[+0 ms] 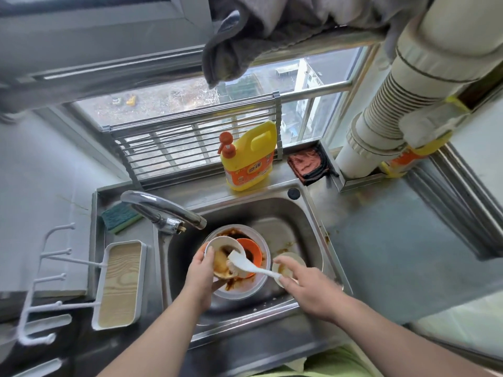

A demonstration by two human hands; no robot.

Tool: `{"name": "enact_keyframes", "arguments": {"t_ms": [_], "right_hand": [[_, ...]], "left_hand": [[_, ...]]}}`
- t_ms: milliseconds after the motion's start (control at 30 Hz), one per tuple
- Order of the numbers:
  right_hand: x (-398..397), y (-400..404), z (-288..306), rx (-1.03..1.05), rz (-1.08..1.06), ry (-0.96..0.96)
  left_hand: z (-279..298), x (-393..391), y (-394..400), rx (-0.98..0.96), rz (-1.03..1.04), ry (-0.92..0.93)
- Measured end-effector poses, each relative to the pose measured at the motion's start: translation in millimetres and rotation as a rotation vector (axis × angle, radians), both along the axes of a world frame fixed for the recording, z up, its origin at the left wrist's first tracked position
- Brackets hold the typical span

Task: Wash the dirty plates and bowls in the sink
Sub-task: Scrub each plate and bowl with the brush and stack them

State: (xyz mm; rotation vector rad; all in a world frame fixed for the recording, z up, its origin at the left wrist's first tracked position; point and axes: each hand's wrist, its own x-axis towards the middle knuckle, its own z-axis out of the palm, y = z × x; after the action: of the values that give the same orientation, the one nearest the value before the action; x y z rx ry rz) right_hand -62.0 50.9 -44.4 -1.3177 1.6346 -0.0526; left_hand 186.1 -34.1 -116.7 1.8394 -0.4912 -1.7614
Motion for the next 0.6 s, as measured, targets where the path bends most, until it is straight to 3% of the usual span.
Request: {"name": "enact_keyframes", "arguments": {"t_ms": [167,333,500,600], "right_hand": [[27.9,-9.2,4.2,-0.036,0.032,0.027],[33.1,-18.4,24.5,-0.190,0.167,0.206],[48.4,-24.1,29.5,-0.076,0.231,0.160],[64.1,-29.9,17.3,-0.054,0.152,0.124]], "left_hand": [[-1.0,-6.7,4.0,0.026,0.035,-0.027],[-2.8,0.1,5.4,0.039,0.088,-0.034],[-4.3,-7.0,8.0,0.059,0.097,0.025],[-2.3,-17.4,13.6,0.125,0.156,0.098]]}}
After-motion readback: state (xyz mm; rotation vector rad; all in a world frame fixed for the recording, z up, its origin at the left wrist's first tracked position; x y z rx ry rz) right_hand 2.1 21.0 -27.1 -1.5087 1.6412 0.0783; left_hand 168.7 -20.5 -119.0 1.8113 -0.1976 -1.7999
